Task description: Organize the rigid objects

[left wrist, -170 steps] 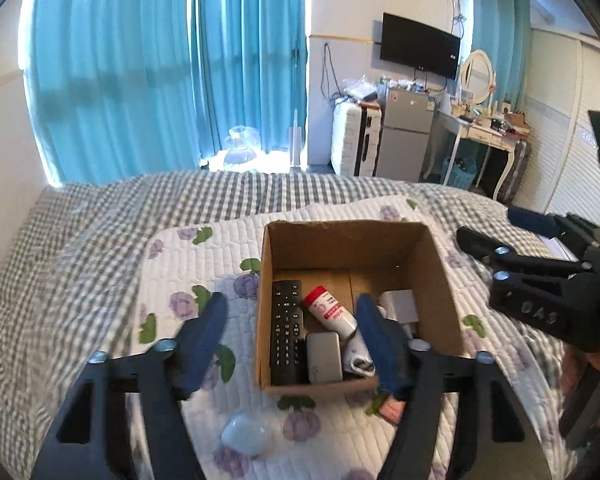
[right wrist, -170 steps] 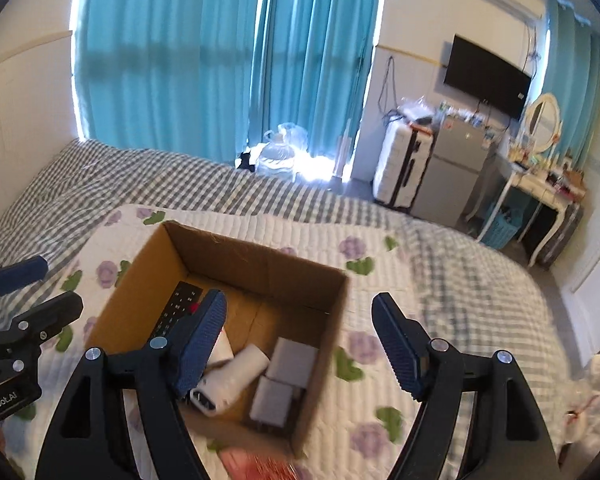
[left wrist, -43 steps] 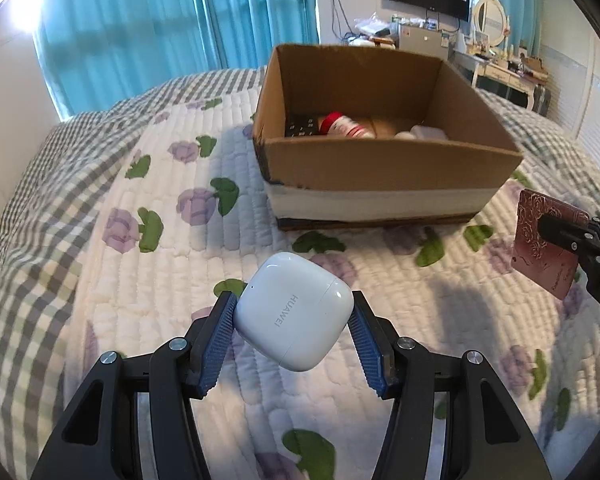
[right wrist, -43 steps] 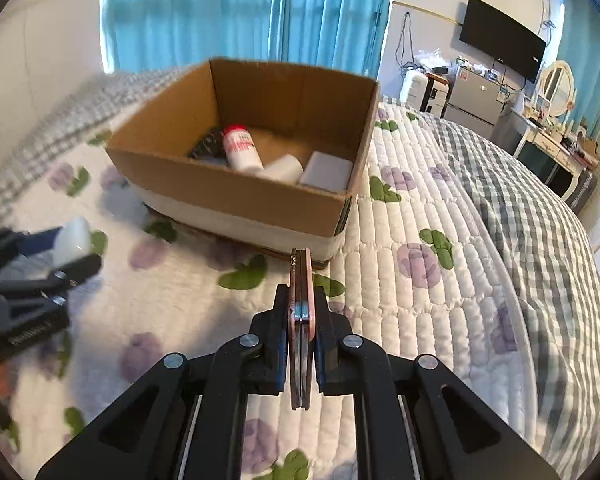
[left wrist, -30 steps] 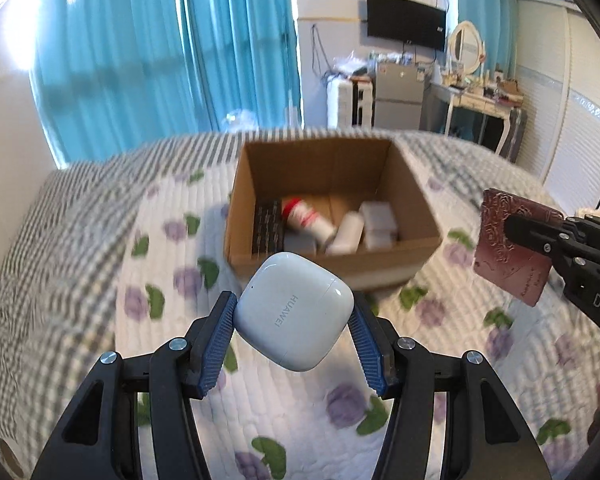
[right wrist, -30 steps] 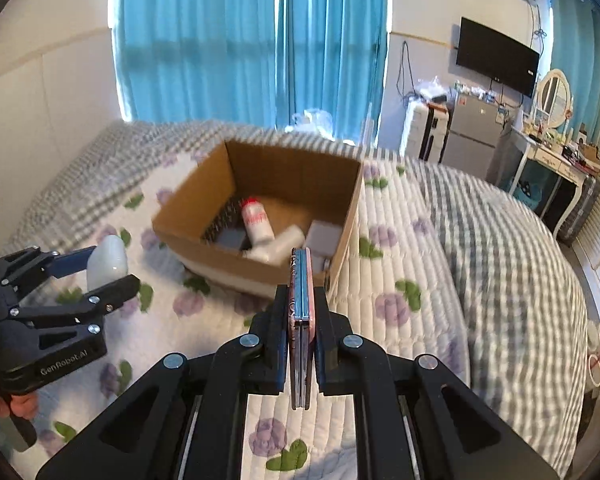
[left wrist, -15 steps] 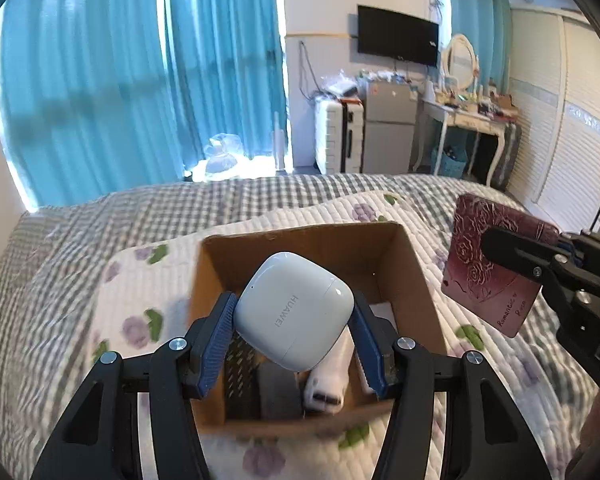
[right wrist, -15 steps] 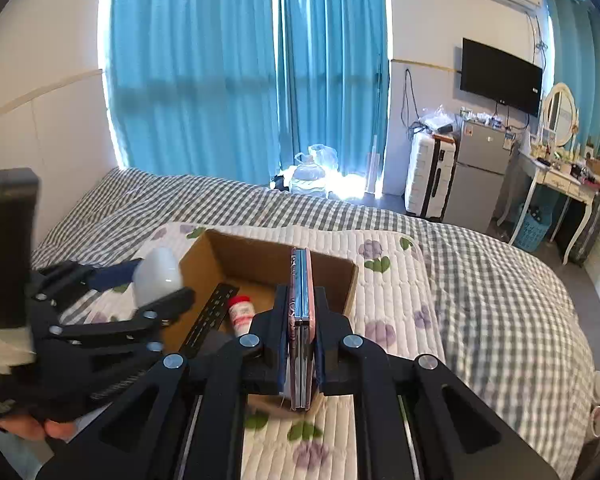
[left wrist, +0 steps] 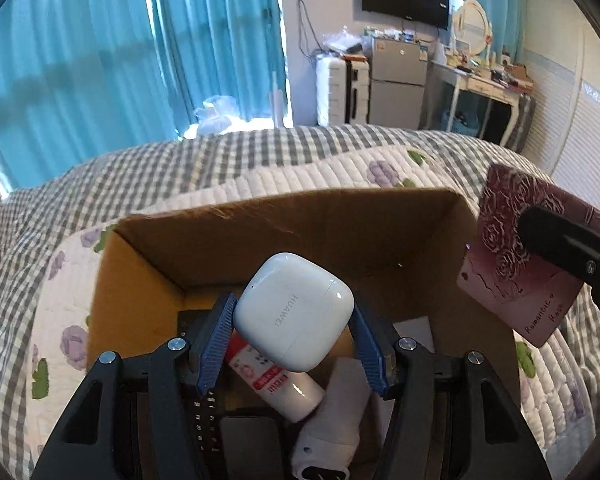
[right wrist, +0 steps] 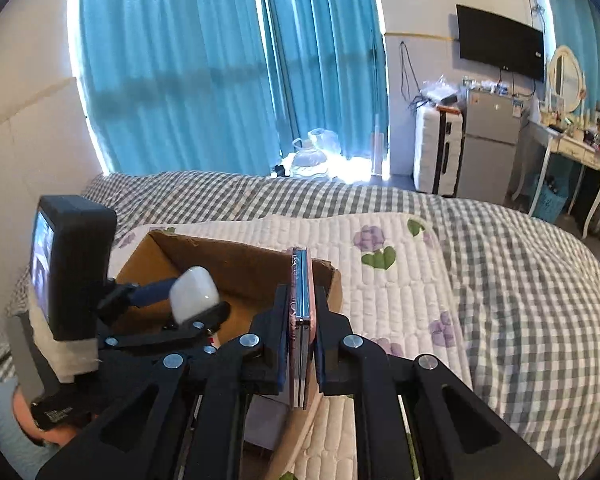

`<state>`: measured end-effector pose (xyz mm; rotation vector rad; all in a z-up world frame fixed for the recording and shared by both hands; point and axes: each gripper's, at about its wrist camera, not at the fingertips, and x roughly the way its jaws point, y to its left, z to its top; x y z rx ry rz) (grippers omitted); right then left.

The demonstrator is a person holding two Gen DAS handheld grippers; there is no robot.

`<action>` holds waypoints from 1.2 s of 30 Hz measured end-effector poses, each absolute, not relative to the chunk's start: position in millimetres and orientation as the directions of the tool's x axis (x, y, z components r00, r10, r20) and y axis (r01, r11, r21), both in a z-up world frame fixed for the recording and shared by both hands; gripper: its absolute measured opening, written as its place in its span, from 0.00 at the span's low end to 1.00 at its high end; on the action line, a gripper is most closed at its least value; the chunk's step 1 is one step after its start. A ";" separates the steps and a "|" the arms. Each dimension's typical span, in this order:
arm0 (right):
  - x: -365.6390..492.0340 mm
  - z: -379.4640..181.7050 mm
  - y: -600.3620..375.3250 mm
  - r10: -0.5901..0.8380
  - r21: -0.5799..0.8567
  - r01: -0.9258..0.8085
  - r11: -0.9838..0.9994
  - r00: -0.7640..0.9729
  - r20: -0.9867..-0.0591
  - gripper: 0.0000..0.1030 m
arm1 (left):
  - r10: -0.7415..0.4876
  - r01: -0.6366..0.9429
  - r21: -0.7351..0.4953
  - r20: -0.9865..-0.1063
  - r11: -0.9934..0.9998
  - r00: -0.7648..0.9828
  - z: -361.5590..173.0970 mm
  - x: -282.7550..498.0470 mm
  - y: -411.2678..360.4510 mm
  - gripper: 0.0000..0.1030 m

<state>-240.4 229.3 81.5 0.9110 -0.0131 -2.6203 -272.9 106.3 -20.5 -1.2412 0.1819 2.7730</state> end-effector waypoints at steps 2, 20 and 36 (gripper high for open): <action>-237.4 83.4 227.3 -0.336 0.114 0.338 -0.934 -0.729 -0.596 0.09 | 0.031 -0.137 0.083 -0.743 -0.987 -0.668 -17.0 -267.5 109.0 0.69; -254.0 65.6 185.3 -0.219 0.070 0.231 -0.970 -0.719 -0.660 0.09 | 0.008 -0.072 0.073 -0.651 -0.995 -0.759 38.8 -227.2 39.6 0.69; -236.0 92.9 183.4 -0.235 0.096 0.223 -0.970 -0.768 -0.596 0.62 | 0.034 -0.045 0.003 -0.601 -0.999 -0.799 56.9 -201.2 22.3 0.69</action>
